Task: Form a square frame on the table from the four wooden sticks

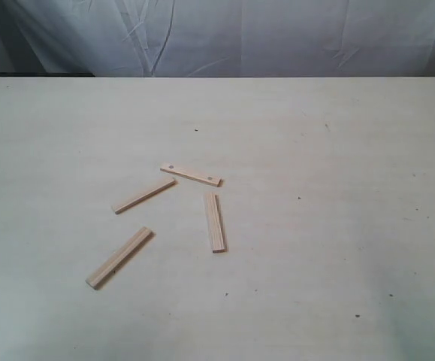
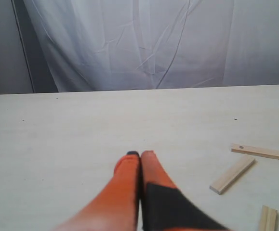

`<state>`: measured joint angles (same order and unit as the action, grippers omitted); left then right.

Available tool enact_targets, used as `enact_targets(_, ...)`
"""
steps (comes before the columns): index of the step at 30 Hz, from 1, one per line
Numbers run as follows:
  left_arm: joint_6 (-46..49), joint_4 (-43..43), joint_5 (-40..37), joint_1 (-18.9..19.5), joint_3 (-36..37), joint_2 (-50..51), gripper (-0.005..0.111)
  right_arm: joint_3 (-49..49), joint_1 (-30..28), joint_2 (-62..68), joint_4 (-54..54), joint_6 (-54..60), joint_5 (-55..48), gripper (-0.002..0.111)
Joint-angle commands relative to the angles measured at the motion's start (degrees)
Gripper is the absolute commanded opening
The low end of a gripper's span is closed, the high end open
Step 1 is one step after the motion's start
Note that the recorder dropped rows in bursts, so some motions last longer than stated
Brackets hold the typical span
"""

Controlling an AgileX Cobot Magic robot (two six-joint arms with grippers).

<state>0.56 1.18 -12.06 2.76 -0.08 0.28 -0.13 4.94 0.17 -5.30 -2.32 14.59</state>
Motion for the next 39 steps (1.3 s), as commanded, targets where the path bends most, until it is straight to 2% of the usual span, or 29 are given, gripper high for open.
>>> enact_targets(1, -0.1, 0.0, 0.5, 0.0, 0.1, -0.3, 0.000, 0.1, -0.3, -0.2, 7.1, 3.8, -0.5, 0.000)
enact_targets(3, -0.1, 0.0, 0.5, 0.0, 0.1, -0.3, 0.000, -5.2, -0.3, 5.0, 15.4, 3.8, -15.1, -0.001)
enact_targets(5, -0.1, 0.0, 0.5, 0.0, 0.1, -0.3, 0.000, -13.0, -0.3, 18.4, 16.4, 3.8, -31.7, -0.001)
enact_targets(7, -0.1, 0.0, 0.5, 0.0, 0.1, -0.3, 0.000, -17.9, -0.3, 29.5, 15.6, 3.8, -37.7, -0.001)
enact_targets(10, -0.1, 0.0, 0.5, 0.0, 0.1, -0.3, 0.000, -24.6, -0.3, 48.0, 15.6, 4.3, -38.4, -0.001)
enact_targets(13, -0.1, 0.0, 0.5, 0.0, 0.1, -0.3, 0.000, -33.2, 0.8, 68.0, 18.2, 9.3, -40.5, -0.001)
enact_targets(17, -0.1, 0.0, 0.5, 0.0, 0.1, -0.3, 0.000, -48.9, 9.2, 89.4, 20.9, 19.1, -52.8, -0.001)
enact_targets(22, -0.1, 0.0, 0.5, 0.0, 0.1, -0.3, 0.000, -71.6, 20.9, 109.3, 19.8, 25.5, -59.7, -0.001)
enact_targets(25, -0.1, 0.0, 0.5, 0.0, 0.1, -0.3, 0.000, -84.0, 25.0, 118.2, 19.8, 30.0, -63.6, 0.001)
enact_targets(29, -0.1, 0.0, 0.5, 0.0, 0.1, -0.3, 0.000, -99.3, 27.7, 127.6, 19.6, 34.3, -69.3, 0.024)
enact_targets(31, -0.1, 0.0, 0.5, 0.0, 0.1, -0.3, 0.000, -105.7, 28.0, 131.2, 19.5, 36.1, -71.3, 0.032)
enact_targets(35, -0.1, 0.0, 0.5, 0.0, 0.1, -0.3, 0.000, -114.0, 28.8, 137.0, 19.9, 39.7, -73.9, 0.034)
enact_targets(39, -0.1, 0.0, 0.5, 0.0, 0.1, -0.3, 0.000, -117.8, 30.0, 140.3, 19.7, 42.2, -72.8, 0.034)
